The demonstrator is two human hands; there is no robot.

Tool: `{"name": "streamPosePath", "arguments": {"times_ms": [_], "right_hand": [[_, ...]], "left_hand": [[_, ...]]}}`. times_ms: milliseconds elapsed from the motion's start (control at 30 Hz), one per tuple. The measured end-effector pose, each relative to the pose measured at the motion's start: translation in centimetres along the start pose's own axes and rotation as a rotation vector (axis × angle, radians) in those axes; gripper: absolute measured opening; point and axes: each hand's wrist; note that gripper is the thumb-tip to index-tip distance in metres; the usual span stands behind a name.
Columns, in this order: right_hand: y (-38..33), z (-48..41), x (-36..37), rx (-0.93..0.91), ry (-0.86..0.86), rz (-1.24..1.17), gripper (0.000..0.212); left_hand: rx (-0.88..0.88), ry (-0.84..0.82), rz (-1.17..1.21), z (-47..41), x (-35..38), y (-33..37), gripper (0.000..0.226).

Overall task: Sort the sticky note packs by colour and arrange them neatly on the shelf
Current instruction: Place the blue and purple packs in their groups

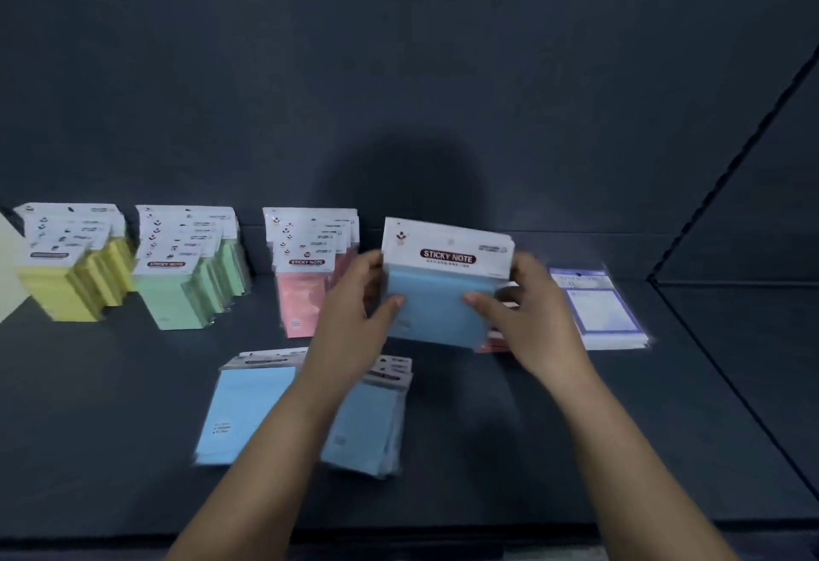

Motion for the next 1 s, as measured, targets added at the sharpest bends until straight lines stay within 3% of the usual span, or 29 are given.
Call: {"name": "streamPosePath", "arguments": {"times_ms": [133,333,433,633,867,1000], "right_hand": [[-0.9,-4.9,2.7,0.037,-0.095,0.056,0.037],[0.6,-8.0,3.9,0.056,-0.025,0.348,0.041],[0.9,-8.5,4.4,0.052,0.023,0.366,0.038],[1.2,-9.4,5.6,0.031,0.07,0.347,0.036],[1.8,-9.6,5.9,0.036,0.105,0.352,0.044],[1.9,-9.5,5.2,0.039,0.121,0.336,0.043]], "left_hand": [[-0.087,0.082,-0.157,-2.6,-1.3,-2.0,0.044],[-0.157,0.003,-0.379,-3.8,1.6,-6.1,0.036],[-0.171,0.036,-0.363,-4.4,2.4,-7.0,0.043],[-0.184,0.123,-0.358,-5.8,3.2,-7.6,0.033],[-0.3,0.055,-0.391,-5.8,4.4,-7.9,0.02],[-0.322,-0.006,-0.424,-5.2,3.9,-7.0,0.023]]}}
Point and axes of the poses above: each hand's wrist, its own z-axis away from the middle knuckle, its own x-axis out of the palm, y = z × x, and after that the axes turned 13 degrees about x, right-handed
